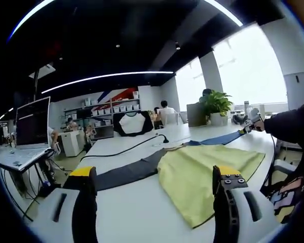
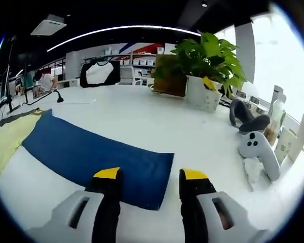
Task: Fold the garment on the visible template until the final outline fits inside the template.
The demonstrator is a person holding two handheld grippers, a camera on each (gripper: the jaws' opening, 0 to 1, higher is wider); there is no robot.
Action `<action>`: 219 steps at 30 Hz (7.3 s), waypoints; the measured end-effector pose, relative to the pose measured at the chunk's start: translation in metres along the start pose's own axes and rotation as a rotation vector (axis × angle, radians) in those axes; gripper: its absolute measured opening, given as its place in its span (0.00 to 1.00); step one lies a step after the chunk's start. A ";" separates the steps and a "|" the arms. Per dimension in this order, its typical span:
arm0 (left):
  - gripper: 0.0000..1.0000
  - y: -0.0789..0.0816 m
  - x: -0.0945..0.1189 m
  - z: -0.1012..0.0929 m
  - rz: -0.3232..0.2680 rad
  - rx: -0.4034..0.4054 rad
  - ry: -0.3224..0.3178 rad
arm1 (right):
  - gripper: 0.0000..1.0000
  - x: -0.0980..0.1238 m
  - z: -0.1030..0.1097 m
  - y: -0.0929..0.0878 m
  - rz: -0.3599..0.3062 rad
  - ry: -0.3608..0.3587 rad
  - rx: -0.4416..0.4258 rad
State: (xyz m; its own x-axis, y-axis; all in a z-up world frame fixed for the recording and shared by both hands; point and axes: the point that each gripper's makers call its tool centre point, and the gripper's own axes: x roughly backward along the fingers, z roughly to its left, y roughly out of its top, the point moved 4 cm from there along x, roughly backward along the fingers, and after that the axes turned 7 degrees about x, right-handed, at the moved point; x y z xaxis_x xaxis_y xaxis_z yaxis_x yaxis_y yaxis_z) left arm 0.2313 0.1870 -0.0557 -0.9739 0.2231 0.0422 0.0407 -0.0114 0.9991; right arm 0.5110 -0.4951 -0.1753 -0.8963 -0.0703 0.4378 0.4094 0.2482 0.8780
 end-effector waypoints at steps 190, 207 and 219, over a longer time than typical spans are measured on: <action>0.99 -0.012 -0.007 0.019 0.039 0.081 -0.020 | 0.09 -0.030 0.553 0.178 -0.024 0.660 0.119; 0.99 -0.011 -0.006 0.020 0.040 0.082 -0.018 | 0.56 -0.028 0.502 0.177 -0.048 0.545 0.223; 0.99 -0.013 -0.007 0.020 0.041 0.081 -0.016 | 0.47 -0.021 0.525 0.139 0.001 0.682 0.256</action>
State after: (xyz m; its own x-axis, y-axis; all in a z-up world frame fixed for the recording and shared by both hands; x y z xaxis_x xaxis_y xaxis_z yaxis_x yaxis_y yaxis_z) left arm 0.2417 0.2054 -0.0686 -0.9673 0.2400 0.0824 0.0990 0.0579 0.9934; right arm 0.4974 0.0478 -0.1643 -0.5561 -0.6361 0.5349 0.2824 0.4608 0.8414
